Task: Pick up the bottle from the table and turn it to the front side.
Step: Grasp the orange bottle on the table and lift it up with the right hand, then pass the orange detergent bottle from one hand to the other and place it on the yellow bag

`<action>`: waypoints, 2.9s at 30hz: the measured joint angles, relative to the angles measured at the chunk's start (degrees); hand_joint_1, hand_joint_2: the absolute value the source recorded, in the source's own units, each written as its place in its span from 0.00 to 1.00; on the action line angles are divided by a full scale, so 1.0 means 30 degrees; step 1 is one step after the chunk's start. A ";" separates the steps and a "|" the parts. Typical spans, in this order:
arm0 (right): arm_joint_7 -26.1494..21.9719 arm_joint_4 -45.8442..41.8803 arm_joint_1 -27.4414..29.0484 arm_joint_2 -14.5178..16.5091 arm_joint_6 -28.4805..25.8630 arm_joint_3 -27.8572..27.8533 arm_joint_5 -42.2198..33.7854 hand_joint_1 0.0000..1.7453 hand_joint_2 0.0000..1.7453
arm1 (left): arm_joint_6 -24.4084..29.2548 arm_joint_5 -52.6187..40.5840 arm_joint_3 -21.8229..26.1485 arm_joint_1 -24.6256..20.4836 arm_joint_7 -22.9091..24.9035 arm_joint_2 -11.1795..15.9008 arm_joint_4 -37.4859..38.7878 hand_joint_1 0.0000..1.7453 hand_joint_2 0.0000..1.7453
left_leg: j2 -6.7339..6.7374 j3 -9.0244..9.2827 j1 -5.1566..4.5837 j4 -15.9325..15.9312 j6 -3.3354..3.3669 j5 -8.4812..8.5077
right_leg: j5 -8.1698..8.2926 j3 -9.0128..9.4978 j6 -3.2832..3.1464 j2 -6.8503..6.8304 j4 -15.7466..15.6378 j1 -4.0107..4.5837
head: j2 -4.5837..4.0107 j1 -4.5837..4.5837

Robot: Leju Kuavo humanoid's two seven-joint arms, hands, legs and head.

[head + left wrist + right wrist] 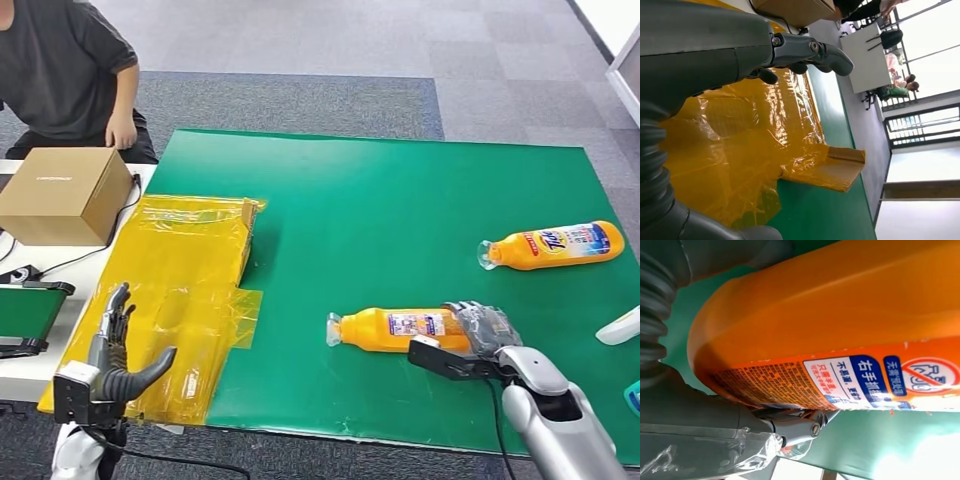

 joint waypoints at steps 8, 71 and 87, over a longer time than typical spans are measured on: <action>-0.2733 -0.4949 0.4052 0.0075 -0.3161 -0.0943 -0.5515 1.00 1.00 | -0.1609 0.0762 -0.0033 0.0204 0.0000 0.0060 0.0173 0.00 1.00 | -0.0039 -0.0044 0.0000 0.0001 -0.0010 -0.0036 | -0.0033 -0.0032 -0.0011 -0.0028 -0.0003 0.0005 | 0.0002 -0.0005; -0.3277 -0.2373 0.4688 0.6983 -0.6224 -0.0178 -0.5550 0.00 1.00 | 0.3004 -1.8064 -0.8213 -0.9249 1.2520 0.4082 0.5878 0.00 1.00 | -0.0032 -0.0231 0.0032 -0.0011 -0.0042 0.0217 | 0.0192 -0.0240 -0.0041 -0.0020 -0.0003 0.0037 | 0.0000 0.0002; -0.4027 -0.1762 0.4410 0.7056 -0.6269 0.0000 -0.6961 0.00 1.00 | 0.4622 -1.2442 -0.9140 -0.8398 0.5370 0.4658 0.5287 0.00 0.75 | -0.0029 -0.0259 0.0030 -0.0011 -0.0056 0.0201 | 0.0176 -0.0262 -0.0056 -0.0013 -0.0004 0.0041 | 0.0002 -0.0004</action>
